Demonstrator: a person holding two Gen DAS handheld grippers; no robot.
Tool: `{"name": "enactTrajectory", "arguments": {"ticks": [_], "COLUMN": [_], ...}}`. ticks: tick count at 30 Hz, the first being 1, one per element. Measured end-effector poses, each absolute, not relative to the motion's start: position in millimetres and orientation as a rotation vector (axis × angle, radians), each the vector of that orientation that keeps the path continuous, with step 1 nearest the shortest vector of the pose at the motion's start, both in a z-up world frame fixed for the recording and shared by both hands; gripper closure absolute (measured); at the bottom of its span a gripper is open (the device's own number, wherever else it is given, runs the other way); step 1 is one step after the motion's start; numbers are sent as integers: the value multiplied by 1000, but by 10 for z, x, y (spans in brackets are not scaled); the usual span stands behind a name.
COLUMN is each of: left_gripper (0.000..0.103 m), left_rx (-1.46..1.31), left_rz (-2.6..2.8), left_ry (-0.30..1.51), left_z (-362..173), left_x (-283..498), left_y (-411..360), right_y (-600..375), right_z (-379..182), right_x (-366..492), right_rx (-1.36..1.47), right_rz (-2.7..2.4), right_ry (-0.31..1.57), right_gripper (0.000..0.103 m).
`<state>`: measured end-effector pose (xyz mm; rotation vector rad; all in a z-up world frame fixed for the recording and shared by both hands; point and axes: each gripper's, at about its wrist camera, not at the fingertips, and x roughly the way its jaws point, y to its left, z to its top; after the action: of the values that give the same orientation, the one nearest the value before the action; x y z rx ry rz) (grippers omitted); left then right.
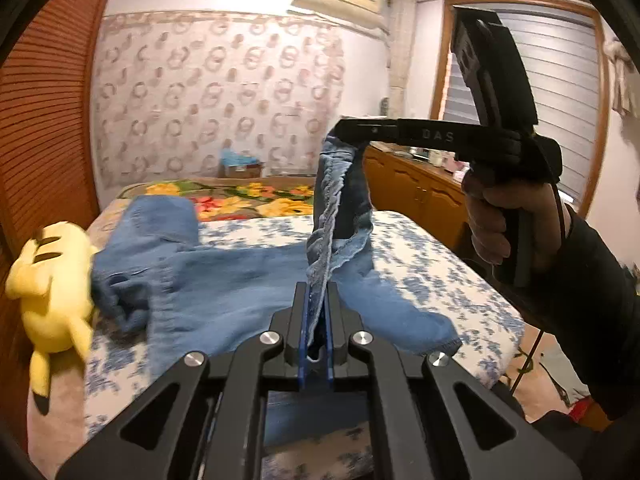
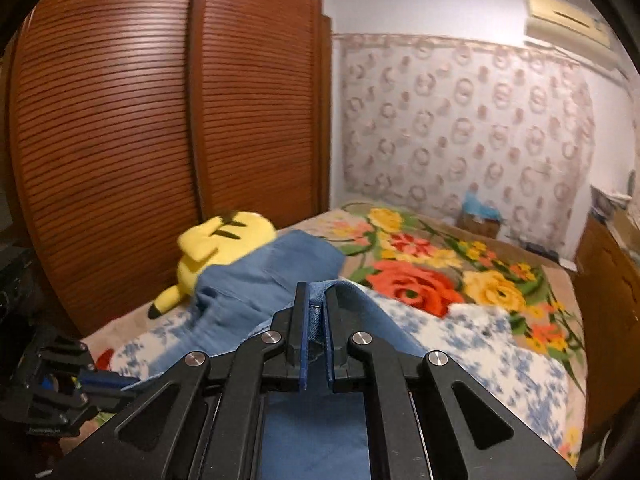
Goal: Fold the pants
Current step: 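Grip the jeans edge with the left gripper while the right gripper grips the leg and lifts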
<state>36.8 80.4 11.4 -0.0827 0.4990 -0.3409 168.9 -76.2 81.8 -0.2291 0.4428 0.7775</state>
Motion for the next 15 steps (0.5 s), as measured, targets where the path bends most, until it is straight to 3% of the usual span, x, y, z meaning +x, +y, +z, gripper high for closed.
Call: {"name": "enactTrajectory", "arguments": {"ticks": [15], "left_gripper": [100], "left_rx": [-147], "left_rz": [-208], "left_ry": [605], "left_z": [-438], "left_x": [342], "left_y": [1323], "right_y": [634], "right_z": [132], "right_x": [2003], "right_rx": [-366], "right_rz": [877], "right_ry": [582], "right_gripper": [100]}}
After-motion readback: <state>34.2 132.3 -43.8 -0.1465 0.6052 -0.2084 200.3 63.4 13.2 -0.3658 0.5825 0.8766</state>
